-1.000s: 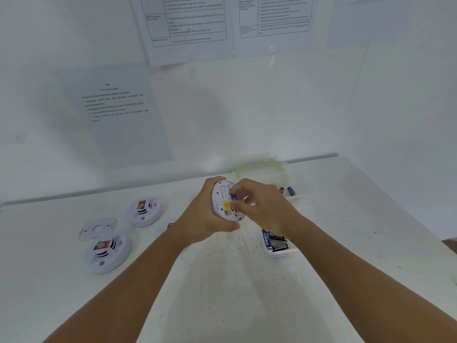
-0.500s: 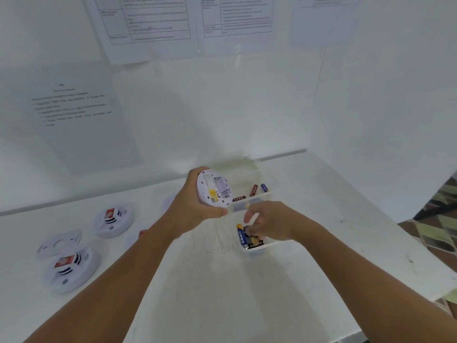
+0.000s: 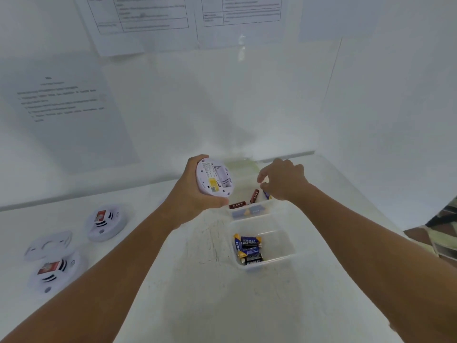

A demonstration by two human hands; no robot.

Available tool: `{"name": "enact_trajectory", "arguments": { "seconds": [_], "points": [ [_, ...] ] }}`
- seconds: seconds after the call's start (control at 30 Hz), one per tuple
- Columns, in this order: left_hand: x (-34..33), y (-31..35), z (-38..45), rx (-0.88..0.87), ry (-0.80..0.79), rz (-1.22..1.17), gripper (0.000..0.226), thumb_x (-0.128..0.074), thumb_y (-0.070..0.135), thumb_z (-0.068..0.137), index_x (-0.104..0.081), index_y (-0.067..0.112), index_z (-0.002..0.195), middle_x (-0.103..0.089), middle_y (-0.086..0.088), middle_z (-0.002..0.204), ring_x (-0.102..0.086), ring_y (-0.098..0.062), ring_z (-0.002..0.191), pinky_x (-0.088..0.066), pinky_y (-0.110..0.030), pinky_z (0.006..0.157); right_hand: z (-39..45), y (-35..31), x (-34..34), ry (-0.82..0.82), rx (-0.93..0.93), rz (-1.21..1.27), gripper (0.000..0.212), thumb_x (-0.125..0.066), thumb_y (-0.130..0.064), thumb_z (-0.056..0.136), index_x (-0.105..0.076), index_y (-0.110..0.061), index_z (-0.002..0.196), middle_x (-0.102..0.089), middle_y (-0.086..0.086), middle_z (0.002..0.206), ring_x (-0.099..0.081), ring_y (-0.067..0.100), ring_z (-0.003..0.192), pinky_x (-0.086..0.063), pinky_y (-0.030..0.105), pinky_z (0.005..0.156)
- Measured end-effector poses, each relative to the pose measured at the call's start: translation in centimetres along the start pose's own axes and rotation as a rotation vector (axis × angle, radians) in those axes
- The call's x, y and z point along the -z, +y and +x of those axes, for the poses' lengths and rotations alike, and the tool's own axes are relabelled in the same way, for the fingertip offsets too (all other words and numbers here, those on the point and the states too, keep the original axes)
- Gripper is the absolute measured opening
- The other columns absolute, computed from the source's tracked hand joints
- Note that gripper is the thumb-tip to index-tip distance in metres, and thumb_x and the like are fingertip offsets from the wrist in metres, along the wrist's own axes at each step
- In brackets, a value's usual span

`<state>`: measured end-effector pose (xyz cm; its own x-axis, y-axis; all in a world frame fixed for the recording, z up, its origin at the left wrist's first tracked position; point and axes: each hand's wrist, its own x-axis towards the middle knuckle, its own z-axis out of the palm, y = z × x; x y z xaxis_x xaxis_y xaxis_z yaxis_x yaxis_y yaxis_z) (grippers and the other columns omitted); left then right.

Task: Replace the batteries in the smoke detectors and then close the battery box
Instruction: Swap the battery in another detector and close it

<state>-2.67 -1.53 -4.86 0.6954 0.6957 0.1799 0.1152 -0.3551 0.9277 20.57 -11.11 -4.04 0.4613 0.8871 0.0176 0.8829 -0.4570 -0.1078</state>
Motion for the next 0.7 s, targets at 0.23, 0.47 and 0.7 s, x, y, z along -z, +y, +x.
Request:
{"name": "enact_trajectory", "arguments": {
  "seconds": [0.23, 0.47, 0.7],
  "points": [
    [-0.5, -0.5, 1.7, 0.034, -0.006, -0.036, 0.103, -0.097, 0.015, 0.055, -0.042, 0.036, 0.139, -0.058, 0.009, 0.129, -0.062, -0.016, 0.12, -0.058, -0.052, 0.097, 3.8, 0.3, -2.0, -0.135, 0.01, -0.353, 0.029, -0.07, -0.032, 0.086, -0.071, -0.037, 0.114, -0.04, 0.006, 0.129, -0.036, 0.032, 0.121, -0.03, 0.045, 0.097],
    [-0.8, -1.1, 2.4, 0.071, -0.006, -0.008, 0.103, -0.098, 0.024, 0.052, -0.043, 0.043, 0.137, -0.059, 0.017, 0.127, -0.06, -0.018, 0.123, -0.057, -0.057, 0.096, 4.6, 0.5, -2.8, -0.124, 0.056, -0.387, 0.029, -0.078, -0.035, 0.077, -0.073, -0.034, 0.105, -0.036, 0.005, 0.117, -0.033, 0.028, 0.104, -0.026, 0.041, 0.084],
    [-1.1, -1.5, 2.9, 0.089, 0.007, -0.006, 0.103, -0.097, 0.022, 0.053, -0.042, 0.044, 0.137, -0.059, 0.016, 0.125, -0.061, -0.016, 0.12, -0.058, -0.055, 0.096, 3.8, 0.4, -2.8, -0.054, 0.233, -0.384, 0.018, -0.074, -0.031, 0.085, -0.068, -0.037, 0.101, -0.048, -0.001, 0.111, -0.044, 0.025, 0.11, -0.03, 0.044, 0.096]
  ]
}}
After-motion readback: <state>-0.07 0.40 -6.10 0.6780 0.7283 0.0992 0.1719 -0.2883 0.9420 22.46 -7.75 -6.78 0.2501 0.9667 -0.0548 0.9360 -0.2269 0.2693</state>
